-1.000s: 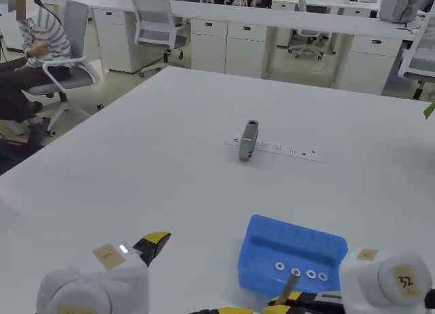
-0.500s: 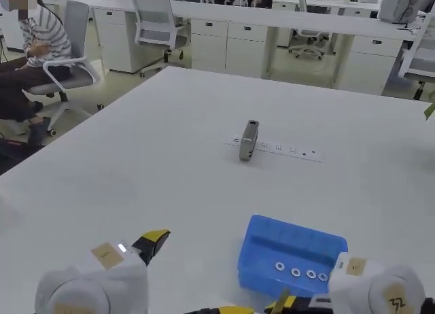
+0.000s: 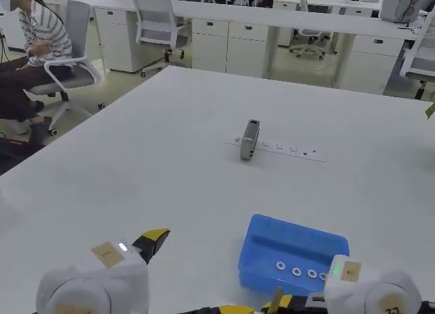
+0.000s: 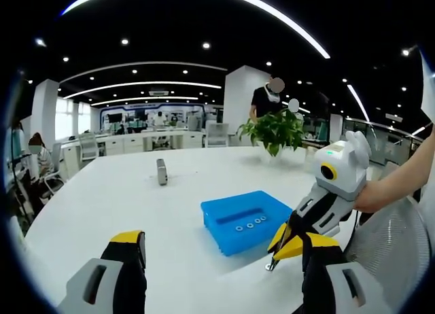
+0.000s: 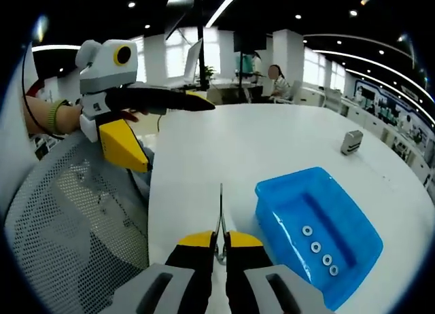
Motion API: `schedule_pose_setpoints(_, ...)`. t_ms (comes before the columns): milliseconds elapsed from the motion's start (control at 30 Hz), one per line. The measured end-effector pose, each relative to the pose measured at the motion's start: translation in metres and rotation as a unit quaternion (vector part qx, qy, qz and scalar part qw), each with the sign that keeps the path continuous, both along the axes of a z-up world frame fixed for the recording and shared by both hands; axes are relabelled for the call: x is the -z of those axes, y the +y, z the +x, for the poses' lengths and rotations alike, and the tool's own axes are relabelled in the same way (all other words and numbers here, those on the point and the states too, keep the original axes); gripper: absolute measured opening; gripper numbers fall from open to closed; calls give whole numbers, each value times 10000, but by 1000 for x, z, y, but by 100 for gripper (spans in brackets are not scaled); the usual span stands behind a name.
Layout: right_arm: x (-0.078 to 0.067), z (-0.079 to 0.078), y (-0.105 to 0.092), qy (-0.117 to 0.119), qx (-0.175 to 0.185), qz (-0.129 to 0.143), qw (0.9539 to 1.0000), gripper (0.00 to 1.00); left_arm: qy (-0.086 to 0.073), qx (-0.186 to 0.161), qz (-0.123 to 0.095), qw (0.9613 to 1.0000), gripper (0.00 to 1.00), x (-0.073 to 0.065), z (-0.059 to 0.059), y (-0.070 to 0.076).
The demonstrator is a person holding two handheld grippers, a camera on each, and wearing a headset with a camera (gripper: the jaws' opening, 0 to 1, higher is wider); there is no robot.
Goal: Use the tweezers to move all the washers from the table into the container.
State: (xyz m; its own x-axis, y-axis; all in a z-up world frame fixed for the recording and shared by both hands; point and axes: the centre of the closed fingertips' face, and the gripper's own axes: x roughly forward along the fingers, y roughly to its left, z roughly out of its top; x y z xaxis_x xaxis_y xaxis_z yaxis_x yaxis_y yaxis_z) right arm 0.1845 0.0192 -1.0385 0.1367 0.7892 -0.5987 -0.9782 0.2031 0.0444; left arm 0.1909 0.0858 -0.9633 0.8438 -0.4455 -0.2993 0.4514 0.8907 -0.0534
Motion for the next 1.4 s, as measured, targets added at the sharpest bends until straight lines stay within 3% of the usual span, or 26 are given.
schedule_pose_setpoints(133, -12, 4, 2, 316, 319, 433, 9981, 2, -2, 7, 8, 10000, 98, 0, 0, 0)
schedule_pose_setpoints(300, -28, 11, 1, 490, 508, 729, 9948, 2, -1, 14, 14, 10000, 98, 0, -1, -1)
schedule_pose_setpoints(733, -54, 21, -1, 575, 576, 990, 9918, 3, 11, 4, 3, 10000, 97, 0, 0, -1)
schedule_pose_setpoints(1033, -80, 47, -3, 885, 974, 1605, 9782, 3, 2, -5, -3, 10000, 97, 0, 0, 0)
schedule_pose_setpoints(1100, -85, 53, -3, 1001, 1114, 1746, 9732, 3, -1, -11, -3, 10000, 97, 0, 0, 0)
schedule_pose_setpoints(1400, -87, 78, -6, 1273, 1535, 1993, 9594, 3, 2, -1, 9, 10000, 97, 0, 0, 0)
